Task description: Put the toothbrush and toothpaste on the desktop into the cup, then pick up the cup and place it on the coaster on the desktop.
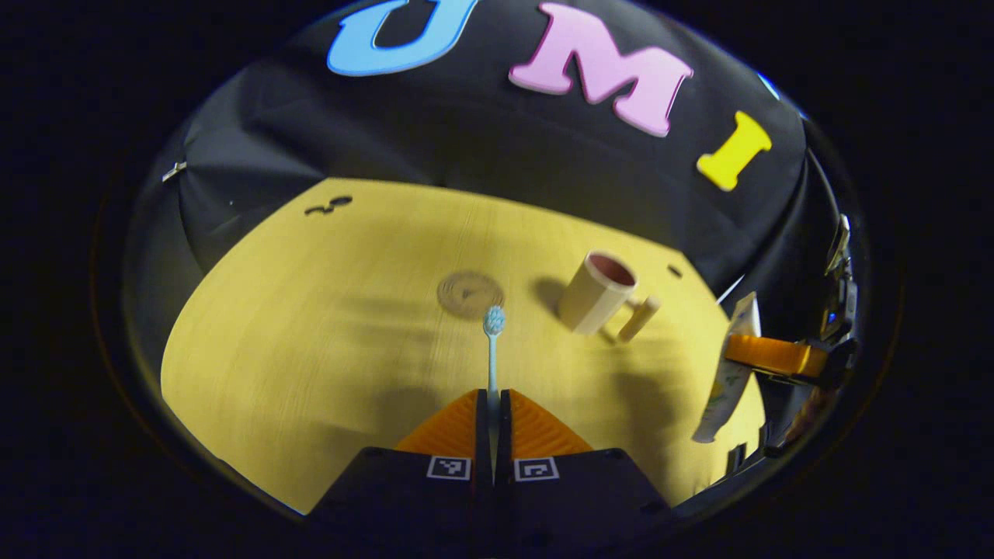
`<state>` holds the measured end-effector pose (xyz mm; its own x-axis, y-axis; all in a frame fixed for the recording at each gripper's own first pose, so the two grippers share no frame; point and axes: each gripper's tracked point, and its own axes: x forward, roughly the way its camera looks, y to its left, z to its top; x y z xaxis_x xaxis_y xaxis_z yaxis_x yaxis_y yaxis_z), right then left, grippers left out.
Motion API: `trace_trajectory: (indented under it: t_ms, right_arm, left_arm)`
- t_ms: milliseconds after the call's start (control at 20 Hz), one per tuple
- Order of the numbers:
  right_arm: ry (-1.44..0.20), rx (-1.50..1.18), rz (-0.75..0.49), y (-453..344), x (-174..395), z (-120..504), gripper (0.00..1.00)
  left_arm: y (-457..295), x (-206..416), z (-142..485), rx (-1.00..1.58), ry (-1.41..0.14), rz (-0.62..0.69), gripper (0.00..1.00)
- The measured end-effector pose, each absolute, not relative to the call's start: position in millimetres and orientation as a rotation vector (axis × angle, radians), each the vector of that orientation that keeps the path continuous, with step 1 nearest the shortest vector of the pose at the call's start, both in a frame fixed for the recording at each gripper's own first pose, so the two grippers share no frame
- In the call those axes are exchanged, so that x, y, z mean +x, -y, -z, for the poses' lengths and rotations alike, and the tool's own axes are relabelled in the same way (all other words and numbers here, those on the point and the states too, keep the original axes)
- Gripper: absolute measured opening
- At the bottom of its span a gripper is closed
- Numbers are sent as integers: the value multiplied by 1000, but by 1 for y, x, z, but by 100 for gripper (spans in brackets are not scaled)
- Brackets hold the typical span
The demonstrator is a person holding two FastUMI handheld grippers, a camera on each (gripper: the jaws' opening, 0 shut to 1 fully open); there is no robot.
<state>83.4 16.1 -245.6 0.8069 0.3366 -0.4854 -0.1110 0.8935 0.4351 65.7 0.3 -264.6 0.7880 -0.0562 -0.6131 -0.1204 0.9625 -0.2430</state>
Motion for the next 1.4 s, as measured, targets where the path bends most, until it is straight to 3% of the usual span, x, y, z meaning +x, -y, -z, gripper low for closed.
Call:
trace_trajectory:
  t_ms: [300,600,1150,1200,1250,1400]
  right_arm:
    - [-310,364,-349,-39,176,167,14]
    - [-216,279,-358,-62,264,186,14]
    - [-353,139,-384,-78,274,280,14]
    - [-361,134,-377,-77,273,284,9]
    - [-369,129,-367,-74,272,289,14]
    - [-392,129,-382,-76,265,297,16]
  left_arm:
    - [28,87,191,-372,-410,43,6]
    - [29,83,179,-414,-327,4,6]
    - [27,86,194,-470,-310,-73,6]
    - [27,87,195,-470,-312,-79,6]
    - [26,88,197,-470,-314,-84,6]
    - [23,92,199,-473,-311,-98,6]
